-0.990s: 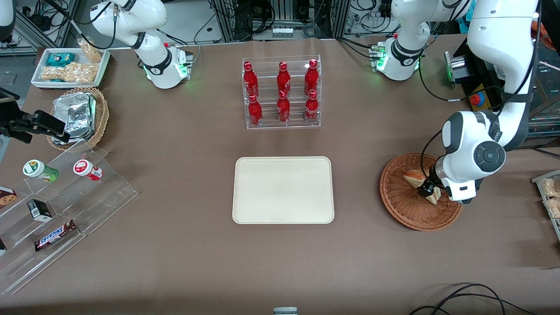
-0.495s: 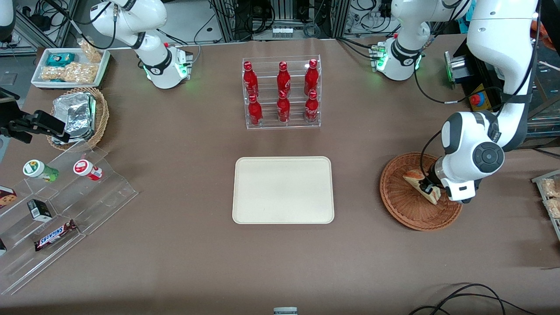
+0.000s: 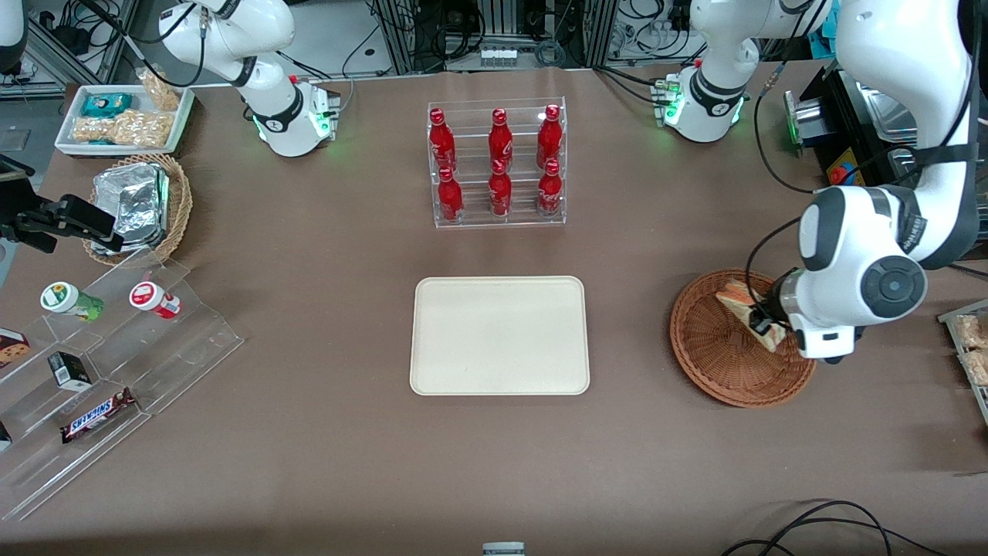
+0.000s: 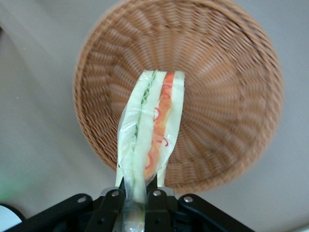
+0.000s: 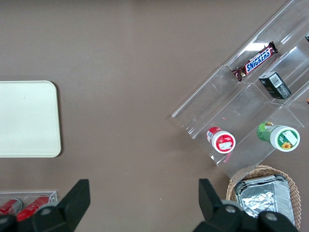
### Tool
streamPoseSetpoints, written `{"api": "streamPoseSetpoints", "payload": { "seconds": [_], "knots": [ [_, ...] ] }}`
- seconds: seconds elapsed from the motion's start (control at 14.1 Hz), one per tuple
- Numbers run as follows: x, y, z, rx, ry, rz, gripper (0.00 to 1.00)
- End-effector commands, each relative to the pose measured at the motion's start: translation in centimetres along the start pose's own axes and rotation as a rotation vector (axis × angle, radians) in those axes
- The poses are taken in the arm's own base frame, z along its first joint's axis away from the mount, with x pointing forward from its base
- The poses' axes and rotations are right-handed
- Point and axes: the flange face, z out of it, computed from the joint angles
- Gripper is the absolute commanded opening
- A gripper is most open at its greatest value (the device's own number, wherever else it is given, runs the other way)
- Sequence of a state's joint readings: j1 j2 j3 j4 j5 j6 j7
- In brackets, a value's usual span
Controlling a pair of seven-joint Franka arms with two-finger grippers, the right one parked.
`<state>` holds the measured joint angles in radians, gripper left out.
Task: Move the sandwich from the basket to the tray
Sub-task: 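Carry the sandwich with the left gripper over the cream tray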
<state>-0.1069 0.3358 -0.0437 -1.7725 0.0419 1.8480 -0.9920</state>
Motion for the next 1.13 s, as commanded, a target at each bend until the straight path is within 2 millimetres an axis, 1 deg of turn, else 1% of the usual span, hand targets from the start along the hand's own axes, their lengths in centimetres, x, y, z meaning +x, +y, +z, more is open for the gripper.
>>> {"api": "streamPoseSetpoints", "payload": {
  "seconds": [0.0, 0.14, 0.21, 0.28, 0.35, 0.49, 0.57, 0.64, 0.71, 0.78, 0.85, 0.92, 1.06],
  "knots": [
    [-6.1, 4.0, -0.3, 0.013, 0.023, 0.116, 0.05],
    [-11.6, 7.2, 0.1, -0.012, 0.045, 0.236, 0.05],
    [-15.1, 9.2, 0.5, -0.038, 0.056, 0.298, 0.04],
    [-17.6, 10.8, 1.4, -0.058, 0.061, 0.340, 0.03],
    [-20.4, 13.2, 1.9, -0.105, 0.072, 0.402, 0.04],
    [-24.1, 17.0, 3.2, -0.180, 0.080, 0.478, 0.05],
    [-26.2, 19.3, 3.4, -0.221, 0.088, 0.513, 0.06],
    [-28.5, 21.1, 3.8, -0.237, 0.092, 0.549, 0.06],
    [-30.2, 22.6, 4.4, -0.244, 0.085, 0.574, 0.05],
    [-30.2, 23.8, 5.1, -0.253, 0.078, 0.576, 0.04],
    [-31.1, 24.9, 5.6, -0.261, 0.076, 0.596, 0.03],
    [-32.4, 25.8, 6.0, -0.271, 0.076, 0.628, 0.03],
    [-32.9, 26.8, 6.8, -0.281, 0.074, 0.638, 0.03]
  ]
}}
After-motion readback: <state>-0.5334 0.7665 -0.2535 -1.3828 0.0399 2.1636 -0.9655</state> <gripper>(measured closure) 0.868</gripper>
